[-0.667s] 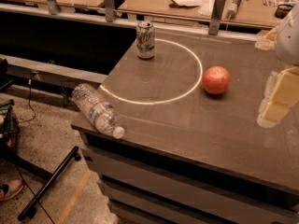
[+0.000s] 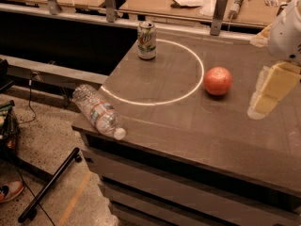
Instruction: Pick apple
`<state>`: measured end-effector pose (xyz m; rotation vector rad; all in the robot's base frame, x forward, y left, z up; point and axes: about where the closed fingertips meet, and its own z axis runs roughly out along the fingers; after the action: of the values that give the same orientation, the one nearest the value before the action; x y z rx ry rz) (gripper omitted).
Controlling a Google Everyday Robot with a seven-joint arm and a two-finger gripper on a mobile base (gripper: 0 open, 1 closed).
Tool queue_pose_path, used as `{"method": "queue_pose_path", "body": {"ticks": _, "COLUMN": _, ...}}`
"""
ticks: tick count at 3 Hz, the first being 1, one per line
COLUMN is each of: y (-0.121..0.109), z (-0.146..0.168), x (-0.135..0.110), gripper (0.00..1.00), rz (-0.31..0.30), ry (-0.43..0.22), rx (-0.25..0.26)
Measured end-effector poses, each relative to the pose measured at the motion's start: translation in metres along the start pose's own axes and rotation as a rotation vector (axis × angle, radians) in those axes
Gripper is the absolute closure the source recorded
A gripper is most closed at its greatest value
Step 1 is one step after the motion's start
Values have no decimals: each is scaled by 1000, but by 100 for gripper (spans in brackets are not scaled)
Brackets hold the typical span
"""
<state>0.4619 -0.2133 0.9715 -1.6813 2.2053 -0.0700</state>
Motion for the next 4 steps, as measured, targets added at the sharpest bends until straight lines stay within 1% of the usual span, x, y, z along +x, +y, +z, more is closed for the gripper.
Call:
{"method": "queue_pose_path", "body": {"ticks": 1, "y": -28, "z": 24, "x": -14, "gripper": 0, "rz": 6, "ry": -46, "rx": 13}}
{"method": "queue_pose_path", "body": {"ticks": 2, "y": -62, "z": 57, "x": -23, "gripper": 0, "rz": 40, "ry": -92, "rx": 8}}
{"method": "queue_pose_path", "body": {"ticks": 3, "y": -80, "z": 80, "x": -25, "gripper": 0, "rz": 67, "ry": -118, "rx": -2}}
{"method": "queue_pose_path", "body": {"ticks": 4, "y": -92, "z": 116, "x": -17, "gripper": 0, "rz": 104, "ry": -156, "rx": -14}}
